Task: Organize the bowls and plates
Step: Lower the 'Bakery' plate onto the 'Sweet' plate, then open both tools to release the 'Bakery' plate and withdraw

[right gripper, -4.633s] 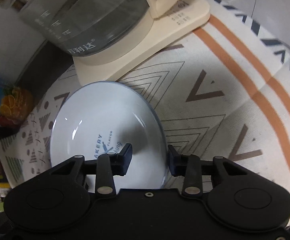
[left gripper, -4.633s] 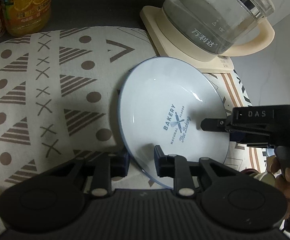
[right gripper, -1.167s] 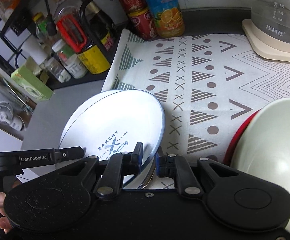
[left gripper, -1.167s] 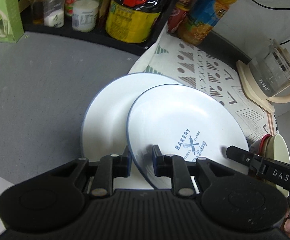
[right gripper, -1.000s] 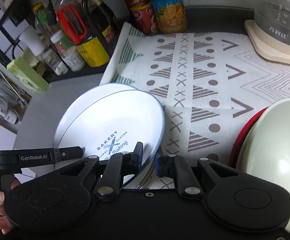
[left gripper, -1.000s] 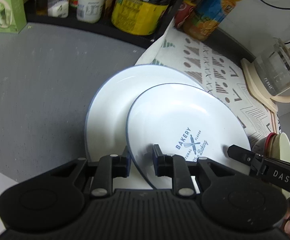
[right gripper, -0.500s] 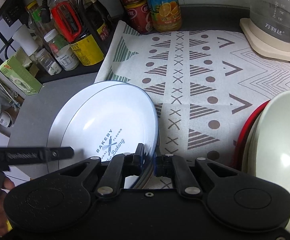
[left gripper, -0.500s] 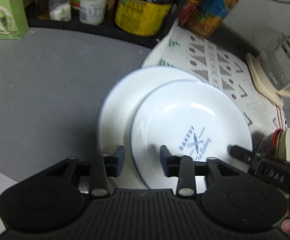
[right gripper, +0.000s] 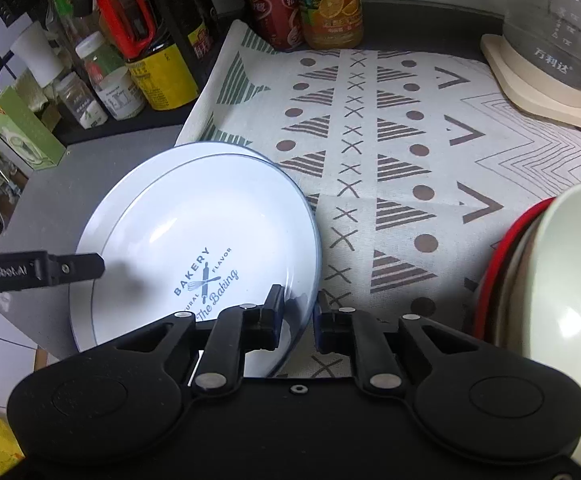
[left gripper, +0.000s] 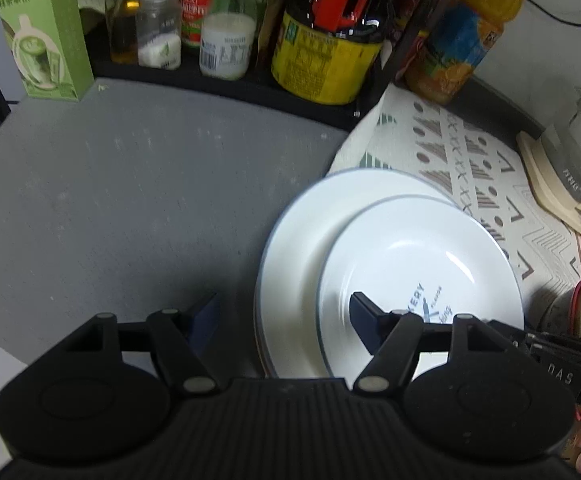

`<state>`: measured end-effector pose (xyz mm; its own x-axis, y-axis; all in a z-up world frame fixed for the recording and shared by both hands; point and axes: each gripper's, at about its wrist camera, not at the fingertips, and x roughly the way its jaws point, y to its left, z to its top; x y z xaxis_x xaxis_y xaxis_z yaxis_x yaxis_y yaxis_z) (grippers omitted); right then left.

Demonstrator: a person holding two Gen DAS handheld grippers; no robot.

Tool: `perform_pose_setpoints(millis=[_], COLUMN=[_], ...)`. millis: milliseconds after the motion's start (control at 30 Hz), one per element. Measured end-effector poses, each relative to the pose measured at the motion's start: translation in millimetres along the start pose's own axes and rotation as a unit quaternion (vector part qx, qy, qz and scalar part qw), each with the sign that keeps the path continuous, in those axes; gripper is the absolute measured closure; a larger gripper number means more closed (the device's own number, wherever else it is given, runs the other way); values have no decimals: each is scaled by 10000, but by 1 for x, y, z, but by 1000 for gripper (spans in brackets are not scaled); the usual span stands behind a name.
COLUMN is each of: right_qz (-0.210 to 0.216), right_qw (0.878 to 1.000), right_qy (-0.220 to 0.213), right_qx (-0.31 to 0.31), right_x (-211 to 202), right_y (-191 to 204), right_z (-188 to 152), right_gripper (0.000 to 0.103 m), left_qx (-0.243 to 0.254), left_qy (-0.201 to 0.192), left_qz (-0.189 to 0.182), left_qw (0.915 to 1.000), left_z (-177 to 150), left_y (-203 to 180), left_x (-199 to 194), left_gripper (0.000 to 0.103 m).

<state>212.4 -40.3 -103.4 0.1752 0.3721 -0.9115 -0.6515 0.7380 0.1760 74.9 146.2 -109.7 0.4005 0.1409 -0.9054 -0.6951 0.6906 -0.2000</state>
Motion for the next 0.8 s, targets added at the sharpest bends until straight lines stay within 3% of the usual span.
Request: perform_pose_setpoints(millis=[67, 133, 233, 333, 400, 467, 567, 667, 733, 800], right_qz=[-50, -43, 70, 255, 349, 437, 469, 399, 324, 132], right_qw=[10000, 9999, 10000, 9994, 9984, 9965, 9935, 9906, 9893, 9881], right_qy=[26, 41, -9, -215, -440, -701, -1032, -1308, -1406, -1501], right_qx=[-46, -86, -31, -12, -36, -120, -102, 56, 198, 318], right_x=[1, 0, -6, -19, -32, -48, -69, -83, -89, -92], right_y=[3, 5, 5, 5, 5, 6, 0, -13, -23, -32], right_z=[1, 1, 2, 5, 7, 10, 11, 10, 9, 8], right_gripper=[86, 81, 76, 60, 44, 38, 21, 16, 11, 0], left_qx=[-28, 20, -22, 12, 75, 103, 190, 251, 211, 203], left_qy=[72, 77, 80, 30, -21, -44, -218, -328, -389, -399], left_qz=[-84, -93, -43, -28, 67, 88, 148, 84, -77, -183], left_qw=[9999, 9999, 10000, 10000, 9999, 9999, 9995, 9991, 9990, 9988], left_z=[-3, -5, -4, -1, 2, 6, 11, 16, 19, 22], left_y=[1, 2, 6, 6, 4, 1, -8, -19, -26, -34], left_x=[5, 6, 6, 3, 0, -4, -13, -21, -25, -27], left_gripper=[41, 60, 78, 81, 81, 80, 73, 47, 20, 17])
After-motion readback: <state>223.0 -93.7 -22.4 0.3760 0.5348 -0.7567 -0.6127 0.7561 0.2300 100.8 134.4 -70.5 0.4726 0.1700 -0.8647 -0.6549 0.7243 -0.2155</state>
